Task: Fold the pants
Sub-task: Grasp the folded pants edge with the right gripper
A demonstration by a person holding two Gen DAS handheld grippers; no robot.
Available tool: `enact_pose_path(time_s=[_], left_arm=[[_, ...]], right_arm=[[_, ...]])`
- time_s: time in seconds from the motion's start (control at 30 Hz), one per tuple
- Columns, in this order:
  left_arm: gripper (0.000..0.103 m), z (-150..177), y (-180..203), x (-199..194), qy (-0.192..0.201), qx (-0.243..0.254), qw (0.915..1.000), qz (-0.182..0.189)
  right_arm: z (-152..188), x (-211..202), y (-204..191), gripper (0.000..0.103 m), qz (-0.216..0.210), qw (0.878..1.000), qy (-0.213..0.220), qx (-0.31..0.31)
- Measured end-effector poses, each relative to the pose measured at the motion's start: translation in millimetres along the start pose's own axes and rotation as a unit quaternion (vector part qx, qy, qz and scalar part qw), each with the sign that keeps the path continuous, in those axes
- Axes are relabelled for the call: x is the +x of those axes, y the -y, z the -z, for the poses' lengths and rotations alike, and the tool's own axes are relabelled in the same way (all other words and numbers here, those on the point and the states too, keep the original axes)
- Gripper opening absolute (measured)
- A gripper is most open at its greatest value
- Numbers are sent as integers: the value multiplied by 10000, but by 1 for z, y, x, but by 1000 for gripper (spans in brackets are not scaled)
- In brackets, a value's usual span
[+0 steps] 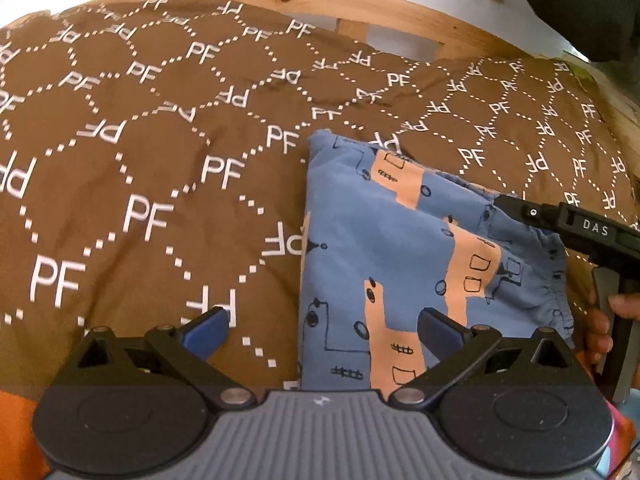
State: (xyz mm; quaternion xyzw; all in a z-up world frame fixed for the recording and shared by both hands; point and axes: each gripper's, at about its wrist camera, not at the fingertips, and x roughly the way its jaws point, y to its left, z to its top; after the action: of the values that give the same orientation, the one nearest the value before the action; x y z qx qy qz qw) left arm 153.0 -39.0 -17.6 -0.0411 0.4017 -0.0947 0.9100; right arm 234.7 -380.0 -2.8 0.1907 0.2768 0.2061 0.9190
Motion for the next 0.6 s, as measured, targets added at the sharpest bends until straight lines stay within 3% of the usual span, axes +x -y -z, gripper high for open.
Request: enact_pose_path(time_s=[0.13, 0.23, 0.6], left_arm=[[103, 0, 0, 2, -32, -88, 9999, -84], [103, -2, 0, 2, -34, -144, 9998, -91], [103, -4, -6, 3, -36, -399, 9992, 88]], right_arm=[[0, -1, -2, 63, 19, 10000, -4, -37], [0, -3, -5, 51, -23, 9999, -60, -109], [1, -1, -3, 50, -57, 9999, -82, -56]])
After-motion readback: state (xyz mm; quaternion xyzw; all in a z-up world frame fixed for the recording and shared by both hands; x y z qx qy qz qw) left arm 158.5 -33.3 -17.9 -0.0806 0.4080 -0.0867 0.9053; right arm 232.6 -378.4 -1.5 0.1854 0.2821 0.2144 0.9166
